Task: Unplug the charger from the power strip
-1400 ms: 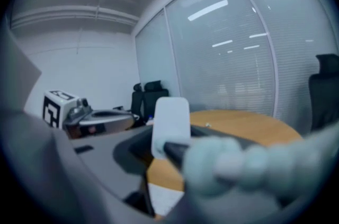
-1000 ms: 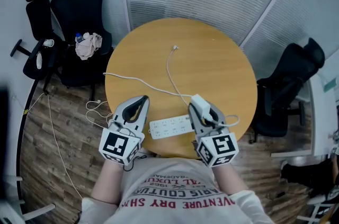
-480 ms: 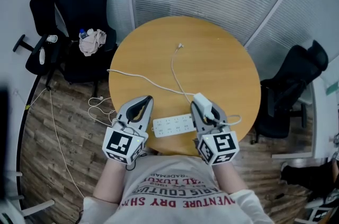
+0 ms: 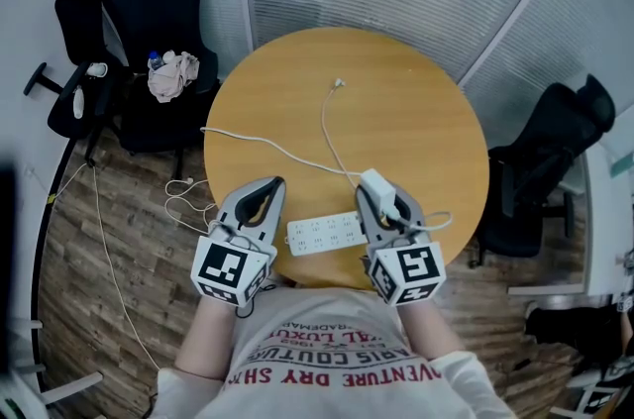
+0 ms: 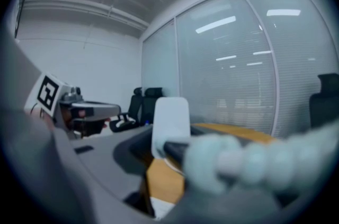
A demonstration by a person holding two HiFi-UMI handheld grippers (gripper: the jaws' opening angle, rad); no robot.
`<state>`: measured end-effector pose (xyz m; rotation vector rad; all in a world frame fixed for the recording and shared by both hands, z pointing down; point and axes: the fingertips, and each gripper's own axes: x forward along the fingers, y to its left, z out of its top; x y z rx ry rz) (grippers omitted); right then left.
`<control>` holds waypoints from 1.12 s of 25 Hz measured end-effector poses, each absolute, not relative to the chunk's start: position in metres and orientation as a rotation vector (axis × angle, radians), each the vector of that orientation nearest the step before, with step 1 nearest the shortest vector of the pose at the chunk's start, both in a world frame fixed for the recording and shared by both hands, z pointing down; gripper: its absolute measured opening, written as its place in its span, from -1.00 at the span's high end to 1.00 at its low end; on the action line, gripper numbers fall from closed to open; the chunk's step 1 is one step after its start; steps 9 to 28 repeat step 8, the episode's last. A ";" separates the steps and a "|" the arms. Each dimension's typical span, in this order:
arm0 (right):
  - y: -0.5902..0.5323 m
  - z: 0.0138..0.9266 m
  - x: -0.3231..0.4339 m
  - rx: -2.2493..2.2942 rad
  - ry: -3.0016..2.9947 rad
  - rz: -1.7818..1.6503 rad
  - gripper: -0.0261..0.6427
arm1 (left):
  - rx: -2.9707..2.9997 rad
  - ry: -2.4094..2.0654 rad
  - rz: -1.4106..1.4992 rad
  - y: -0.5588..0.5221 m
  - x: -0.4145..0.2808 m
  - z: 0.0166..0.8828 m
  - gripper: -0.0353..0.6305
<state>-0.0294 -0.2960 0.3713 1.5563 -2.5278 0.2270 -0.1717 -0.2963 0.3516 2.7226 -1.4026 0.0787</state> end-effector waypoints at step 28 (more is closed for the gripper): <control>-0.294 0.374 -0.023 1.563 -2.514 0.236 0.46 | 2.725 -1.371 0.100 -0.296 -0.161 0.357 0.80</control>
